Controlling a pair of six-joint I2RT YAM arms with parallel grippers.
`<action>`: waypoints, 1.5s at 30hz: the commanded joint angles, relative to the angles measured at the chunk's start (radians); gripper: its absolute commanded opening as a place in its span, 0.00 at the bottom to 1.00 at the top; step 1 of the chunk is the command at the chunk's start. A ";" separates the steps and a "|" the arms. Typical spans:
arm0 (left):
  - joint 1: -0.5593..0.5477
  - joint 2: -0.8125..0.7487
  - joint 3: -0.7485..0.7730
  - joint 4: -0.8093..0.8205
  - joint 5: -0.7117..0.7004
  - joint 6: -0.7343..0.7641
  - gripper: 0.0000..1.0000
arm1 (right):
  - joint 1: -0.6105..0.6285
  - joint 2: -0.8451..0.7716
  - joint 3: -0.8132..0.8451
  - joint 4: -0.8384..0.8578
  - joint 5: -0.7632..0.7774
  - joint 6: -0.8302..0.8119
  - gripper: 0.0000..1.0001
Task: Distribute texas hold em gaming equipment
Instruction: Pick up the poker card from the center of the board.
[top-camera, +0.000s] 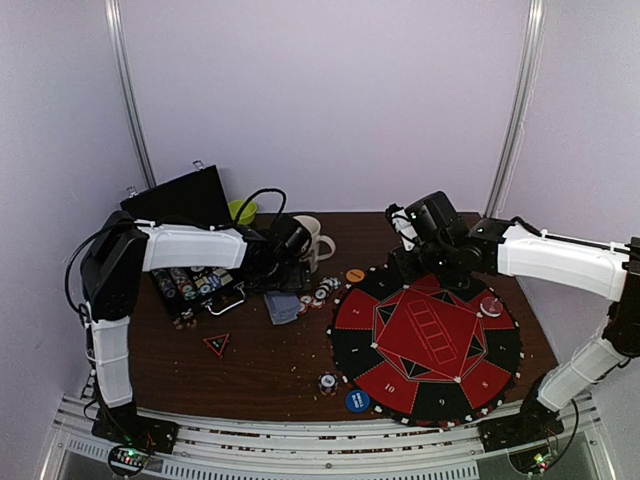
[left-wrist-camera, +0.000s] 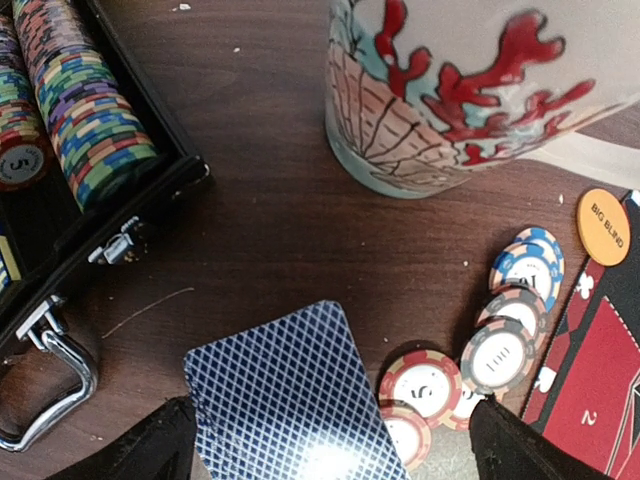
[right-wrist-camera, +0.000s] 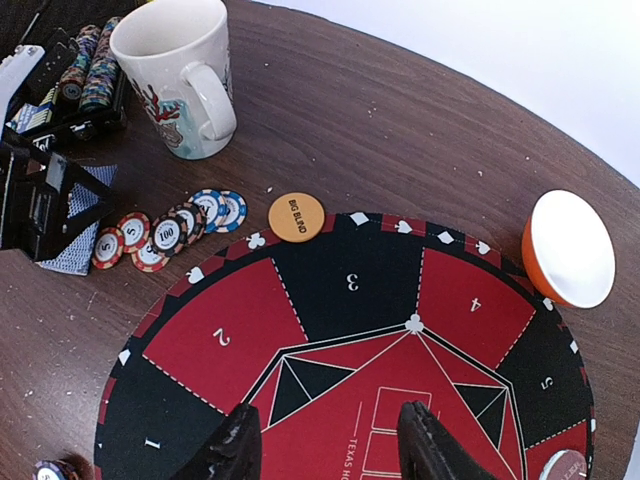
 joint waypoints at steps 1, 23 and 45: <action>-0.014 0.016 0.037 0.003 -0.085 -0.039 0.98 | 0.001 -0.007 -0.007 -0.001 -0.019 -0.002 0.48; -0.020 0.092 0.019 -0.059 -0.081 -0.047 0.98 | 0.001 -0.024 -0.025 -0.002 -0.039 -0.004 0.48; -0.002 -0.006 -0.196 0.027 0.049 0.023 0.77 | 0.002 -0.012 -0.015 -0.015 -0.037 -0.014 0.48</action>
